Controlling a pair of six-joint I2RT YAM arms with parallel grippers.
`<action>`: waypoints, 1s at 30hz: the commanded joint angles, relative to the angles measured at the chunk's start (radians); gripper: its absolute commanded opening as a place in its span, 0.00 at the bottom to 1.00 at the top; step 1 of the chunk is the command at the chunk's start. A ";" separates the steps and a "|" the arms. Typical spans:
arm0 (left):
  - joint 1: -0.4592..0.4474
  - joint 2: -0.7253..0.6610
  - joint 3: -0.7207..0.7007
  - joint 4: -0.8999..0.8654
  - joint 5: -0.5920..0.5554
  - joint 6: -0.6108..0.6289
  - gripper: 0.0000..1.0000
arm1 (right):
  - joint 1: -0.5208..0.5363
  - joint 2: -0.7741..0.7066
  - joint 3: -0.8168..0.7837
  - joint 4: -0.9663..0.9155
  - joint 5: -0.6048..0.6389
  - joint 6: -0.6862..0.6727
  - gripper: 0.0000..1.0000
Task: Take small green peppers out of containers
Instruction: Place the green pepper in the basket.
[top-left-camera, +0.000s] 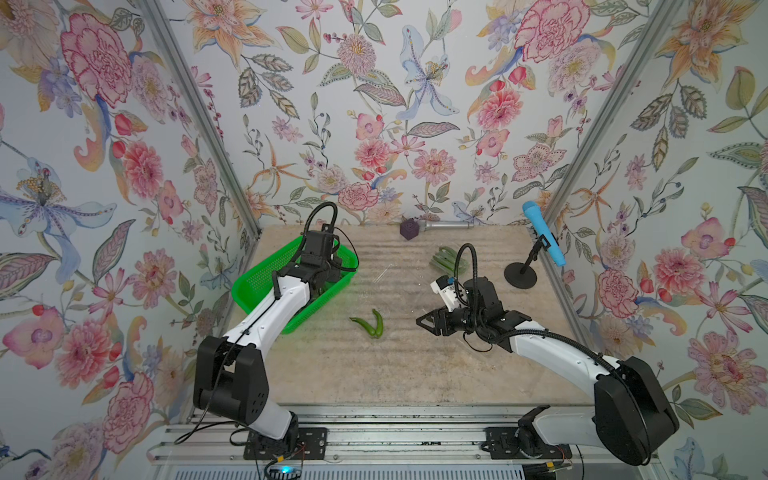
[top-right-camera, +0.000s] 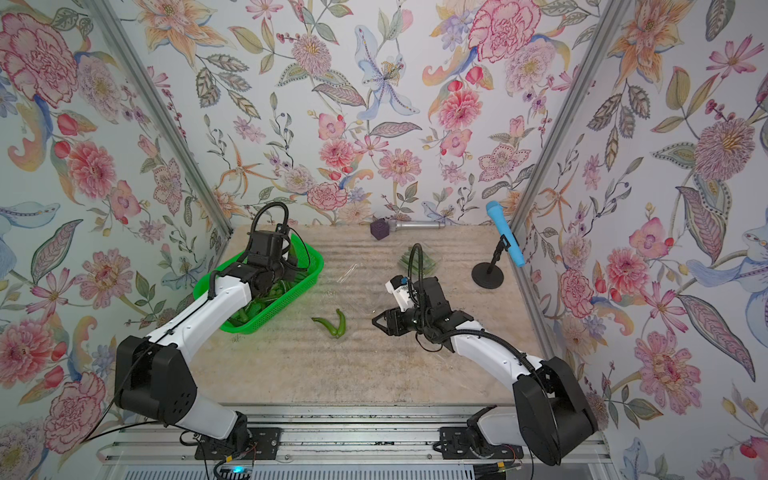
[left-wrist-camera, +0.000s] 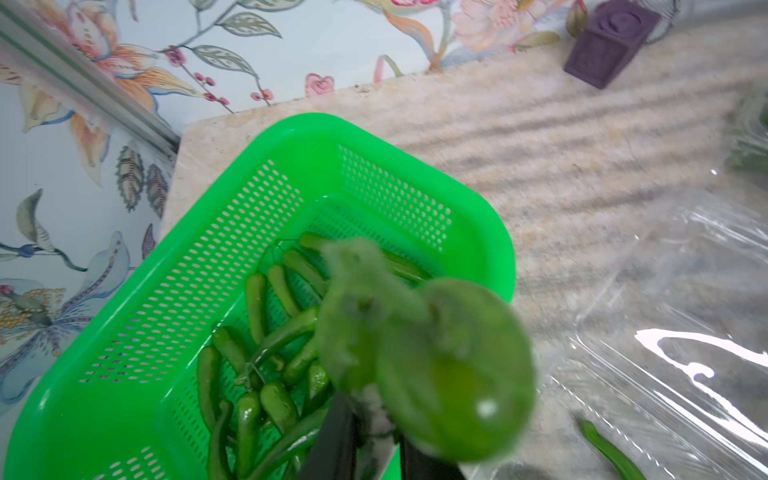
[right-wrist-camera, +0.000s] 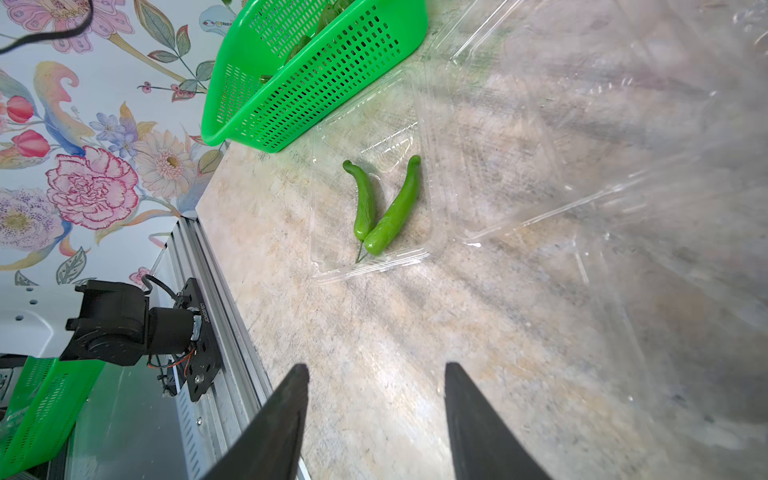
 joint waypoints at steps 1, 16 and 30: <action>0.043 0.100 0.049 -0.057 0.078 0.032 0.10 | 0.008 0.021 0.038 0.022 -0.012 0.009 0.55; 0.132 0.335 0.243 -0.139 0.069 -0.007 0.37 | 0.025 0.056 0.087 0.006 -0.015 0.009 0.55; -0.294 0.058 -0.049 -0.126 0.288 -0.350 0.43 | -0.093 -0.019 0.077 -0.084 0.228 0.126 0.58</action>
